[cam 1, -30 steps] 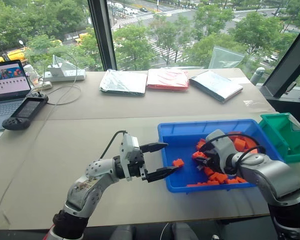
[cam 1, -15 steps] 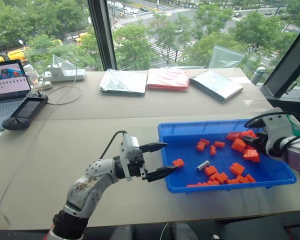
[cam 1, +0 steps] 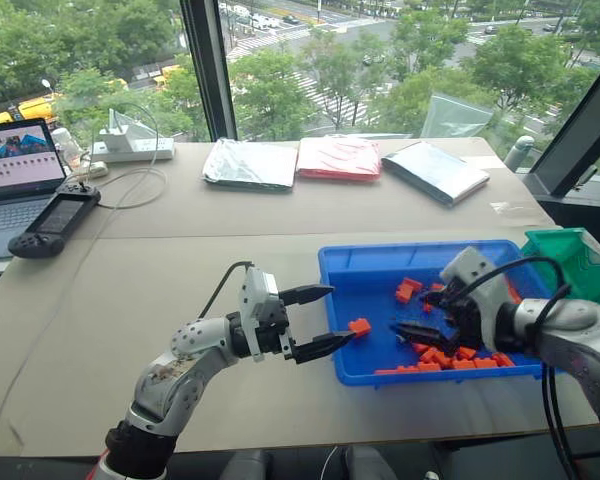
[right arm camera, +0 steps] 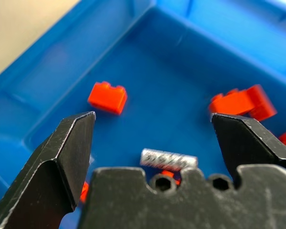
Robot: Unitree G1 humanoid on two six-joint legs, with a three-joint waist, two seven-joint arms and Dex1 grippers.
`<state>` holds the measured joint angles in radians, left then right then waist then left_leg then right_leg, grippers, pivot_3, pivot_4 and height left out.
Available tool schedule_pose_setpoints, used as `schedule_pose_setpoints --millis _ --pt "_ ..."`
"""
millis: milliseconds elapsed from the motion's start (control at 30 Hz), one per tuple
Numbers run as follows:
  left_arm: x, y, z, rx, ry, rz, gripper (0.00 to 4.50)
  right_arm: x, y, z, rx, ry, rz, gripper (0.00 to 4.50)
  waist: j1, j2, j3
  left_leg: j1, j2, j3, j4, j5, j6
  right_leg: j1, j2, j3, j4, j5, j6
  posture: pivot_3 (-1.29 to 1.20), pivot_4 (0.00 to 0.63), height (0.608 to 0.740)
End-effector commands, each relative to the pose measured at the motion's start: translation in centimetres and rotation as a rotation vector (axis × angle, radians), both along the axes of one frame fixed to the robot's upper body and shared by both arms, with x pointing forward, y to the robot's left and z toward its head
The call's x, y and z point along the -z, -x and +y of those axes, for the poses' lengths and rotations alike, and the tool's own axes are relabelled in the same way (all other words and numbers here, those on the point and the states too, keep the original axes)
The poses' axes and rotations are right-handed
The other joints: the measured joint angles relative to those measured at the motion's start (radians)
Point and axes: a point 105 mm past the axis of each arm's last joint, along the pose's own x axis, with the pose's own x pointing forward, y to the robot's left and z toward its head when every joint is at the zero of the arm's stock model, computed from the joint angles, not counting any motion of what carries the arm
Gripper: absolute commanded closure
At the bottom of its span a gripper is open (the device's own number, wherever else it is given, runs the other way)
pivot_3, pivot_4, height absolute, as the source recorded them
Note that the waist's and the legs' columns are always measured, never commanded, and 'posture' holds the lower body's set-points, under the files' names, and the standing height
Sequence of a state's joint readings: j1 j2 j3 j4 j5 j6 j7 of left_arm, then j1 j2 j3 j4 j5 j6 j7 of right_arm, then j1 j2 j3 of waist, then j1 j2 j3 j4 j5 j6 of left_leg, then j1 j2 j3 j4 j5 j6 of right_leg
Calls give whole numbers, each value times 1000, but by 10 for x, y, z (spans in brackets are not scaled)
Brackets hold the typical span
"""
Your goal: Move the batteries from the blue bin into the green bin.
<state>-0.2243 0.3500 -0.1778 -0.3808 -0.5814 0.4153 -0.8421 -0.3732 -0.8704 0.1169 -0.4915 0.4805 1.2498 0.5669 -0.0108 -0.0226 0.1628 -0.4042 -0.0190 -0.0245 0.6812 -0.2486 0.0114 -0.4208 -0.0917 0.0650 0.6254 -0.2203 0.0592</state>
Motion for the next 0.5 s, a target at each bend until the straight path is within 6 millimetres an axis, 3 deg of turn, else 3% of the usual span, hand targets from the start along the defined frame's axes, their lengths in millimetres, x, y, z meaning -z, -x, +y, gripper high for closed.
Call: schedule_pose_setpoints --millis 33,467,500 --pt "-8 5 -2 11 13 -41 0 -5 -6 -2 19 7 -34 7 0 0 0 0 0 0 0 0 0 0 0 0 0 0 0 0 150 740" --pt "-8 5 -2 8 14 -40 0 10 -3 -3 29 18 6 7 -1 0 0 0 0 0 0 0 0 0 0 0 0 0 0 0 150 740" --pt "-8 5 -2 9 14 -39 0 10 -2 -2 28 17 8 254 -1 0 0 0 0 0 0 0 0 0 0 0 0 0 0 0 150 740"
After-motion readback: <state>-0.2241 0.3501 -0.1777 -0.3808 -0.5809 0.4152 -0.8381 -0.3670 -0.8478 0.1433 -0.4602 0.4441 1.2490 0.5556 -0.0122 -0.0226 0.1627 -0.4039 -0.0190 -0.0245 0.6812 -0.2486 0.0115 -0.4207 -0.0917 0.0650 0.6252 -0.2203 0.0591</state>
